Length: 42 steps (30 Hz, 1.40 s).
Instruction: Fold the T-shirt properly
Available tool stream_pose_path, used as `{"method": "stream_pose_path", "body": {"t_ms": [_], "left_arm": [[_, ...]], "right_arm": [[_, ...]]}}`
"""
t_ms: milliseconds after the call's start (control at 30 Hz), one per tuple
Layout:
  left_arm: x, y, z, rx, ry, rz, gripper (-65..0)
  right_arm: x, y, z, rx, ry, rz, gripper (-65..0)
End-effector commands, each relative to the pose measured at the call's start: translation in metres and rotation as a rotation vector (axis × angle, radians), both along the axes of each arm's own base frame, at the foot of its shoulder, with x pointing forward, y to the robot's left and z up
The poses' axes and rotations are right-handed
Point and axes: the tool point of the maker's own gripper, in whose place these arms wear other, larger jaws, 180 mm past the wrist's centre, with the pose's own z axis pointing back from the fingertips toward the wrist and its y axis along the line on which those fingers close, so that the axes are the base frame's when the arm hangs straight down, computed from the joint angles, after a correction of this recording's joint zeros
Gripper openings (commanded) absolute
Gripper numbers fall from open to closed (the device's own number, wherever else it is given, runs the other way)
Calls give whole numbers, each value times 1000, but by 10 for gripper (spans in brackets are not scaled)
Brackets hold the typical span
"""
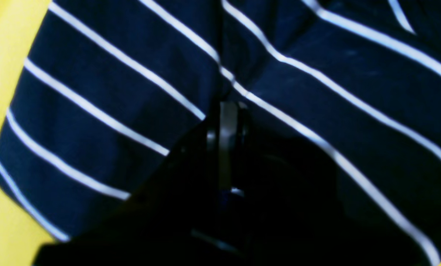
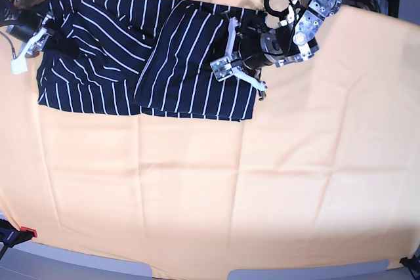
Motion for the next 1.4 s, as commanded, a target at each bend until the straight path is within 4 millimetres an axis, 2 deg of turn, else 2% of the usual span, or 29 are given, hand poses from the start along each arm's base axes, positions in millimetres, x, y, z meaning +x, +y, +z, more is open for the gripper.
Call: {"method": "stream_pose_path", "body": {"t_ms": [0, 200, 267, 400, 533, 633, 700, 767, 833, 967, 1133, 1267, 1367], "left_arm": [[16, 5, 14, -1, -59, 36, -650], [47, 19, 55, -48, -175, 149, -650], [54, 27, 62, -54, -195, 182, -650], [64, 49, 65, -38, -206, 246, -650], [60, 67, 61, -55, -167, 291, -650], [56, 78, 56, -62, -139, 319, -650], [53, 81, 55, -70, -126, 330, -650], [51, 82, 52, -67, -120, 333, -650], [48, 81, 50, -67, -110, 332, -650], [38, 78, 43, -62, -83, 303, -650], [30, 68, 43, -99, -54, 251, -650], [30, 68, 44, -103, -51, 252, -650], [30, 68, 43, -103, -51, 251, -650]], "right_arm": [[-3, -8, 1, -39, 24, 20, -650], [12, -15, 32, -147, -64, 91, -650], [15, -19, 39, -221, -79, 120, -650], [29, -57, 52, -520, -121, 72, -650], [39, -91, 88, -755, -203, 3, -650], [42, -100, 118, -840, -259, -47, -650], [45, -96, 131, -862, -287, -65, -650], [46, -87, 139, -861, -312, -70, -650], [44, -68, 142, -820, -342, -55, -650], [30, -14, 151, -719, -422, 31, -650], [10, 65, 181, -547, -606, 181, -650], [5, 90, 180, -419, -623, 181, -650], [4, 123, 175, -318, -630, 260, -650]]}}
